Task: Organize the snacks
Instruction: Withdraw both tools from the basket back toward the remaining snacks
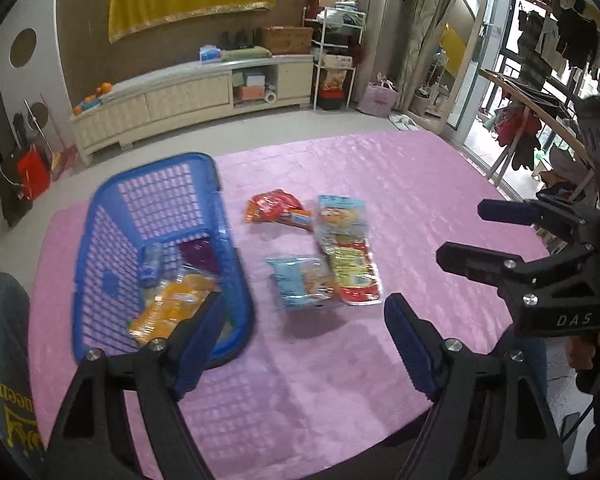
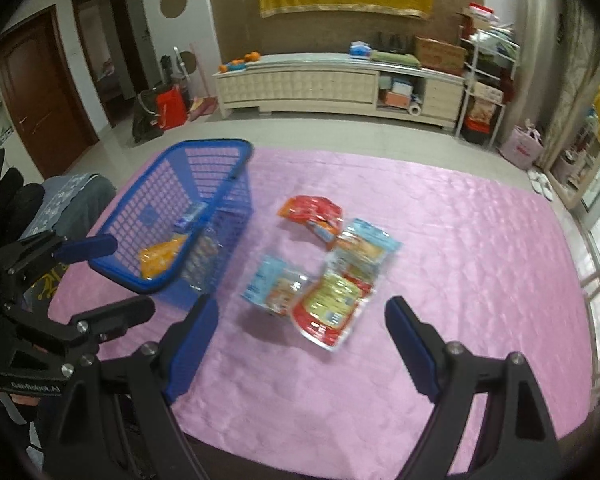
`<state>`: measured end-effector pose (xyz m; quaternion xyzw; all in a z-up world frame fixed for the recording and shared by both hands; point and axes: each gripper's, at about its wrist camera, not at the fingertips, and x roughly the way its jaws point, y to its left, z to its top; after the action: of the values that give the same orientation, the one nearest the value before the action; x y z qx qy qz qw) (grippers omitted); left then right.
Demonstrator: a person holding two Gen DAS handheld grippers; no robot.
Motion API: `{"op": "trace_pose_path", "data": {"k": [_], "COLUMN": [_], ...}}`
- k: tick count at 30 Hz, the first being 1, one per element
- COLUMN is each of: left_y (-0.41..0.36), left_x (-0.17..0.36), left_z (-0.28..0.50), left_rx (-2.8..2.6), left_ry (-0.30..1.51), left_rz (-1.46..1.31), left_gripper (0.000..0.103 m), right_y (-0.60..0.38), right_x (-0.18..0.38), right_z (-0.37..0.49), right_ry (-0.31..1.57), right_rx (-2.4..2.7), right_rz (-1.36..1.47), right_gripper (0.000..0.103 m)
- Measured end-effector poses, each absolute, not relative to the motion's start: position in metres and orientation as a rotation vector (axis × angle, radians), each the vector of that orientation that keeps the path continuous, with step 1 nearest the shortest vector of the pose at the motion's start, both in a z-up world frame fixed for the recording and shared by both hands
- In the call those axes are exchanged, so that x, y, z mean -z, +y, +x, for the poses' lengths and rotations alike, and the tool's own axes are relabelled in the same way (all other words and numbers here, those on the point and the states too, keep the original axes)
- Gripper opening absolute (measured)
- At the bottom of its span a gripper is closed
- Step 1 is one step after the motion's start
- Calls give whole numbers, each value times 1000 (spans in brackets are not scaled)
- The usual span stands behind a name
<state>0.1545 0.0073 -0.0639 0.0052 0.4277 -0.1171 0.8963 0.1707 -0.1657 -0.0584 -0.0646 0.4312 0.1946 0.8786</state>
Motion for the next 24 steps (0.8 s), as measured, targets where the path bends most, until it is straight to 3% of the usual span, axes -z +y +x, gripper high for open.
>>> {"op": "trace_pose_path", "data": {"k": [24], "left_y": [-68], "left_x": [125], "left_z": [232], "left_rx": [246], "left_ry": [1025], "left_rz": [80], "left_gripper": [79], "right_y": [-237], "right_x": [136], "right_z": [240], "right_ry": [1051], "right_rx": [-383], "right_rz": [-68], "right_gripper": [88]}}
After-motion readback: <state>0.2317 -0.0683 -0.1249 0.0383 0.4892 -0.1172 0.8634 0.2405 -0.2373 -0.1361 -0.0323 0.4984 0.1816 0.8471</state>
